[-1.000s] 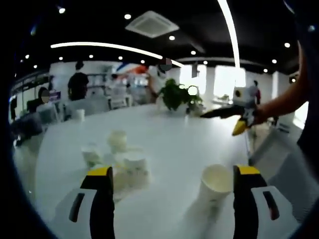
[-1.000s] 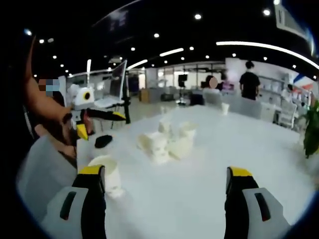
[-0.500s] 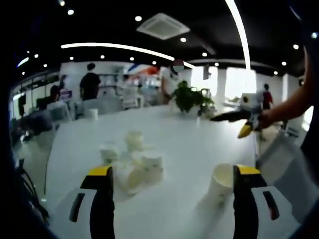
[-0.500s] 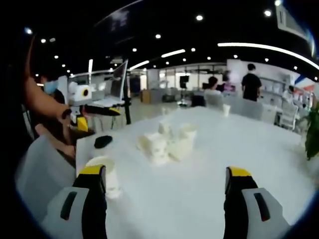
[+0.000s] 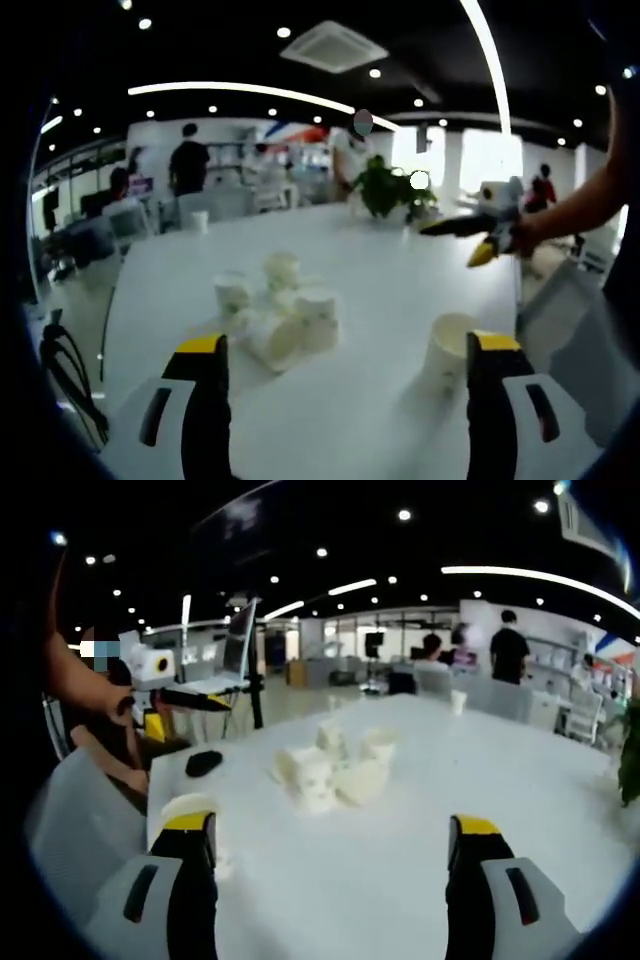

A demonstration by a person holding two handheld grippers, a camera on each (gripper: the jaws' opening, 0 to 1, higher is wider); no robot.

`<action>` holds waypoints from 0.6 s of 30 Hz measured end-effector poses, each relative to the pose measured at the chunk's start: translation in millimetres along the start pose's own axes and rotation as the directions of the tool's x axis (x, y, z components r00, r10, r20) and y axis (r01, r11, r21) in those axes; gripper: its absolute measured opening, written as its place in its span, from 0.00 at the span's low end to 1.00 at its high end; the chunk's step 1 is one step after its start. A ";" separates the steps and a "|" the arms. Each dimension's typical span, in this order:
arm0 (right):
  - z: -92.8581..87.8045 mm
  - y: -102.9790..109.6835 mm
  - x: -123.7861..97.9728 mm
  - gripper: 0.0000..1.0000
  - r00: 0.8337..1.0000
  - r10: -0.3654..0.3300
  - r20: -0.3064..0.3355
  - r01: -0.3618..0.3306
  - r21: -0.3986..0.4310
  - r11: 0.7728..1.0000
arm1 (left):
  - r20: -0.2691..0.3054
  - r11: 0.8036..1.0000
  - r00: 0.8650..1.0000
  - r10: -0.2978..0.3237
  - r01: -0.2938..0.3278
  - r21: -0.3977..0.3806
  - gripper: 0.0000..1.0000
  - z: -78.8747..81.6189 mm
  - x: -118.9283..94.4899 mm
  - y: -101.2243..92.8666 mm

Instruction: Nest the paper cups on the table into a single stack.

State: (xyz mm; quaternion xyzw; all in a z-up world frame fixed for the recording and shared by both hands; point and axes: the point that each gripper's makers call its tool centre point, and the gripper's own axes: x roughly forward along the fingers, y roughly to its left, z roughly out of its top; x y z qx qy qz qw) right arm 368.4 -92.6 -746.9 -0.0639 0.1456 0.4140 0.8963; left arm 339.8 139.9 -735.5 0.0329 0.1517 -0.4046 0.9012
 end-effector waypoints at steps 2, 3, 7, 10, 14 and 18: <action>0.2 -2.0 4.5 0.93 1.000 0.004 0.003 -0.004 -0.002 1.000 | 0.001 1.000 1.000 0.002 -0.002 0.001 0.98 0.6 -0.3 0.8; 0.7 -2.2 7.0 0.92 1.000 0.008 0.005 -0.008 -0.001 1.000 | 0.001 1.000 1.000 0.003 -0.003 0.002 0.98 1.1 -0.3 0.9; -3.3 -2.6 15.4 0.90 1.000 0.021 0.001 -0.021 -0.008 1.000 | -0.003 1.000 1.000 0.008 -0.008 0.002 0.98 1.5 -0.5 1.8; -6.5 -2.8 22.5 0.89 0.999 0.032 -0.006 -0.032 -0.005 0.999 | -0.004 1.000 1.000 0.011 -0.011 0.004 0.98 2.0 -1.1 2.6; -10.6 -1.8 33.8 0.89 0.999 0.053 -0.014 -0.053 -0.004 0.999 | -0.005 1.000 1.000 0.017 -0.017 0.002 0.98 3.5 -2.1 3.6; -12.4 0.1 45.7 0.87 0.997 0.075 -0.020 -0.075 -0.012 0.997 | -0.004 1.000 1.000 0.019 -0.019 0.000 0.98 4.3 -2.0 3.6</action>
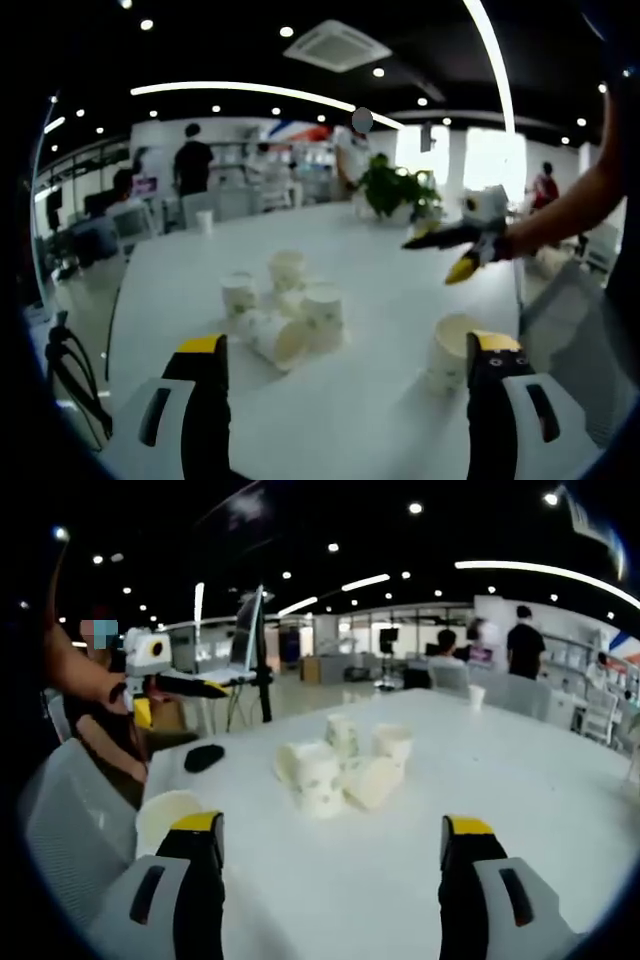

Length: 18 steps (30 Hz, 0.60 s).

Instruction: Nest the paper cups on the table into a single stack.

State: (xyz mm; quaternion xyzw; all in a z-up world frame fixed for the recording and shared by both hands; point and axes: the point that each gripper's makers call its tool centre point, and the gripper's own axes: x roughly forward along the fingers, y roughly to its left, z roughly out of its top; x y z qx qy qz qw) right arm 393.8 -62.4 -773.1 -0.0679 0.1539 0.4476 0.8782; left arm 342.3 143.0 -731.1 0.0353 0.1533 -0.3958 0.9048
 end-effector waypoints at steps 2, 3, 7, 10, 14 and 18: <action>0.7 -0.3 6.0 0.86 1.000 0.006 0.000 -0.006 -0.004 1.000 | -0.001 1.000 1.000 0.000 0.000 0.001 0.98 0.4 -0.4 0.0; 1.3 -0.4 8.7 0.86 1.000 0.011 0.003 -0.011 -0.001 1.000 | -0.001 1.000 1.000 0.001 -0.001 0.001 0.98 0.3 -0.6 0.3; 2.1 0.3 20.5 0.85 1.000 0.030 0.004 -0.030 -0.004 1.000 | -0.003 1.000 1.000 0.003 -0.003 -0.003 0.98 -0.1 -0.6 0.6; 1.7 1.3 25.9 0.84 0.999 0.039 0.002 -0.039 -0.010 0.999 | -0.009 1.000 1.000 0.001 -0.001 0.002 0.98 -0.7 -0.2 -1.2; 0.1 3.7 33.3 0.84 0.999 0.053 -0.003 -0.053 -0.012 0.999 | -0.018 1.000 1.000 -0.006 0.006 0.009 0.99 -2.0 -0.3 -3.6; -1.9 8.3 40.7 0.83 0.998 0.069 -0.003 -0.069 0.000 0.998 | -0.020 1.000 1.000 -0.003 0.004 0.005 0.99 -2.2 -1.2 -4.0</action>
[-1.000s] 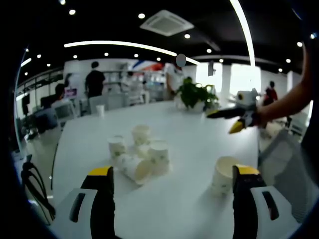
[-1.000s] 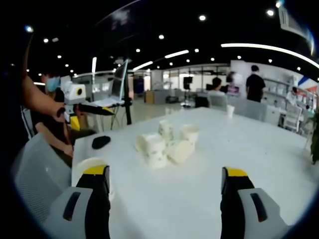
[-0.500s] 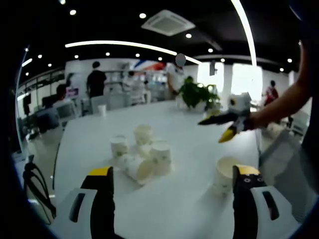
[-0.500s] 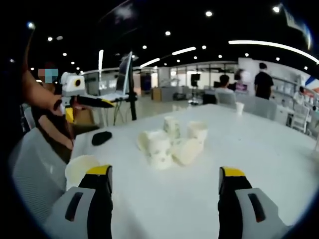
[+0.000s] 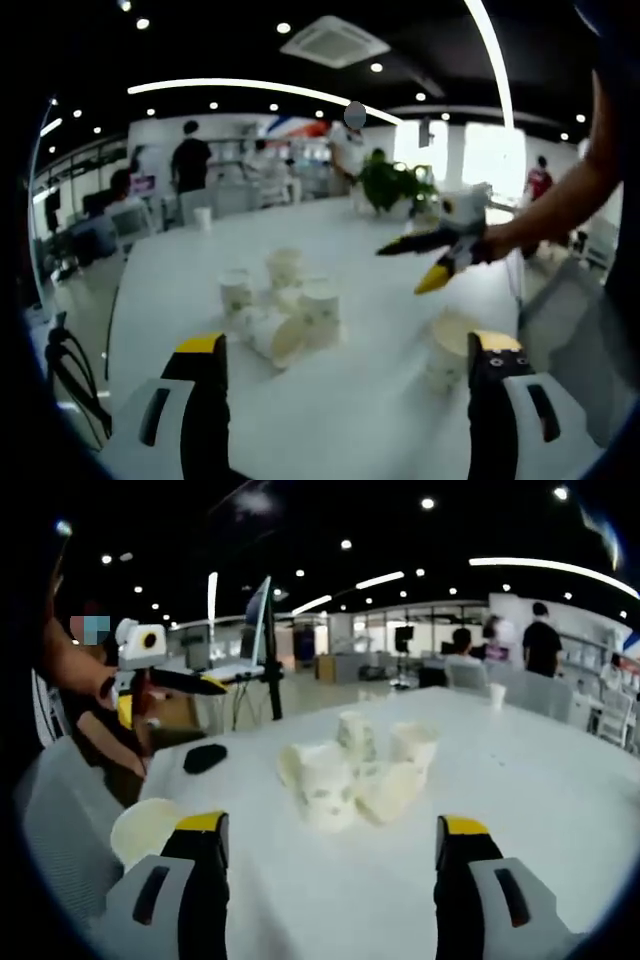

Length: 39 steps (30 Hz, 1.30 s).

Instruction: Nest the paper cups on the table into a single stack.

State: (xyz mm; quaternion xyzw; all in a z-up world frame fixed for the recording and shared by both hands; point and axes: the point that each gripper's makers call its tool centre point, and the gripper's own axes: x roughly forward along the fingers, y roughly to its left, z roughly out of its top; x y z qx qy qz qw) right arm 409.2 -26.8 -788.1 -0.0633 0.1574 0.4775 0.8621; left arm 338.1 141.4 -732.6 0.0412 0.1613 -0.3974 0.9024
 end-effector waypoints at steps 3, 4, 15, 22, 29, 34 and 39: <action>-3.7 2.8 5.4 0.80 1.000 0.011 -0.006 -0.011 -0.004 1.000 | 0.004 1.000 1.000 0.002 -0.002 -0.004 0.99 0.6 -0.3 0.1; -4.8 3.4 7.1 0.80 1.000 0.013 -0.008 -0.013 -0.002 1.000 | 0.003 1.000 1.000 0.002 -0.002 -0.006 0.99 0.6 -0.4 0.0; -11.7 12.4 32.8 0.70 0.999 0.038 -0.008 -0.038 0.004 0.999 | 0.016 1.000 1.000 0.013 -0.013 -0.025 0.98 -0.1 -0.8 -1.6; -15.8 15.8 54.4 0.64 0.998 0.061 -0.021 -0.062 -0.009 0.998 | 0.009 0.999 1.000 0.018 -0.018 -0.028 0.98 -1.9 -2.2 0.0; -22.8 15.5 71.3 0.60 0.997 0.077 -0.030 -0.077 0.003 0.997 | 0.009 0.999 1.000 0.025 -0.025 -0.038 0.97 -1.9 -2.8 2.7; -32.6 18.9 87.6 0.57 0.995 0.087 -0.048 -0.088 -0.010 0.996 | 0.014 0.999 1.000 0.027 -0.026 -0.041 0.96 0.4 -2.1 3.6; -32.0 14.7 96.4 0.52 0.996 0.075 -0.044 -0.076 -0.023 0.997 | 0.010 0.999 1.000 0.023 -0.022 -0.036 0.95 0.3 -1.3 4.1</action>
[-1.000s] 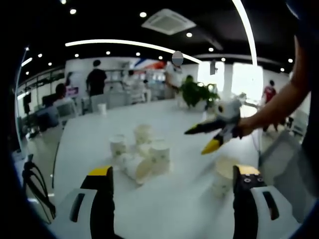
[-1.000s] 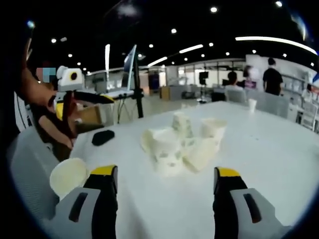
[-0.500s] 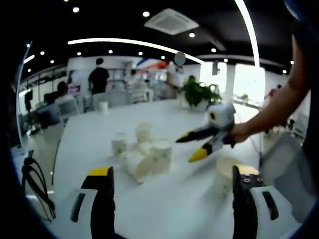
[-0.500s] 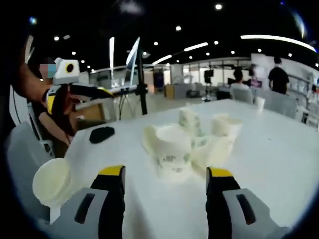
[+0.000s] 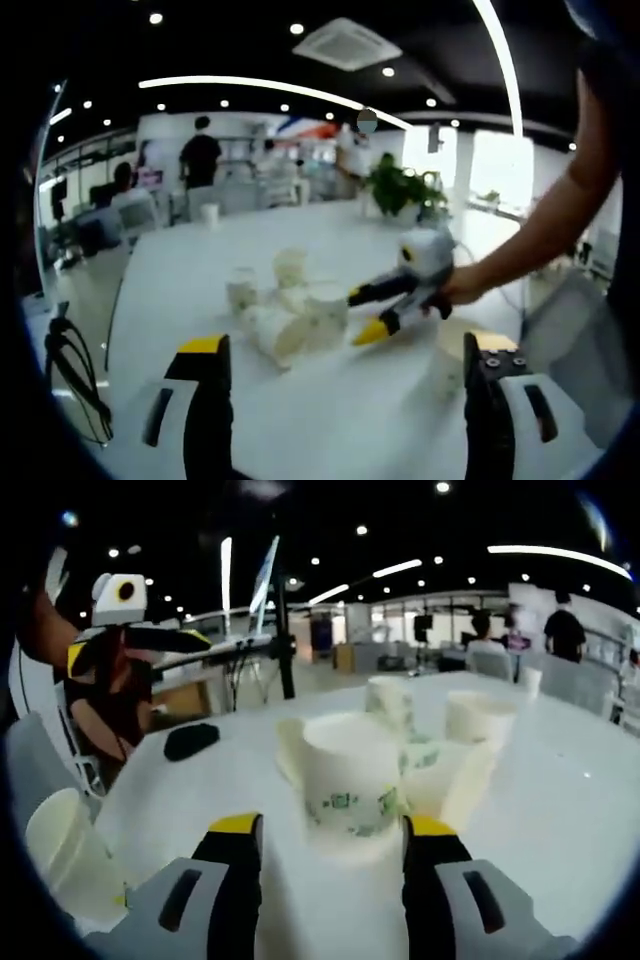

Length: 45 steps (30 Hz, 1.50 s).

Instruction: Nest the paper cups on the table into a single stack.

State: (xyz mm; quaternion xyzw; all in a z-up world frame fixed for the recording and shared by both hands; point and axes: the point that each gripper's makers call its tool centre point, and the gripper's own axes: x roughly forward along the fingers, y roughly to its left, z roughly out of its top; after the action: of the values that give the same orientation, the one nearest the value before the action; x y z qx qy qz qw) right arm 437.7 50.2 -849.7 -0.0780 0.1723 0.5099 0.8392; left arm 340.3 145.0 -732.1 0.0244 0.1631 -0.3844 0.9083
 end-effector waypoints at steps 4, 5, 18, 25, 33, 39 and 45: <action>0.8 -5.1 7.3 0.50 1.000 -0.003 0.000 0.003 0.004 1.000 | -0.004 1.000 1.000 0.003 -0.003 -0.006 0.95 -2.8 -1.3 2.0; 0.9 -6.0 8.3 0.50 1.000 -0.004 0.001 0.004 0.008 1.000 | -0.005 1.000 1.000 0.004 -0.004 -0.008 0.95 -3.8 -1.5 2.5; -1.6 -6.9 21.5 0.40 1.000 -0.015 -0.011 0.015 0.014 1.000 | -0.013 1.000 1.000 0.007 -0.007 -0.020 0.94 -10.6 -4.2 0.6; 4.4 -6.6 18.5 0.39 1.000 -0.018 0.006 0.018 0.029 0.999 | -0.012 1.000 1.000 0.006 -0.006 -0.023 0.93 -10.6 -3.6 0.7; 2.6 -6.1 10.1 0.38 1.000 -0.016 0.004 0.016 0.056 0.998 | -0.003 1.000 1.000 0.003 -0.003 -0.021 0.93 -8.5 -0.1 -0.6; 4.7 -4.8 5.8 0.38 1.000 -0.019 0.002 0.019 0.050 0.999 | 0.005 1.000 1.000 0.000 0.000 -0.017 0.93 -5.7 1.4 -1.3; 15.9 -1.0 0.3 0.38 1.000 -0.014 0.016 0.014 0.053 0.999 | 0.012 1.000 1.000 0.003 -0.002 -0.014 0.93 -2.8 1.3 0.1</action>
State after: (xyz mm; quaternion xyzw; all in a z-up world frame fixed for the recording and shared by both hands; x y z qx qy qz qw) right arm 442.1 54.8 -835.1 -0.0530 0.1783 0.4999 0.8459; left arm 340.5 144.7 -735.1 0.0158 0.1604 -0.3823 0.9099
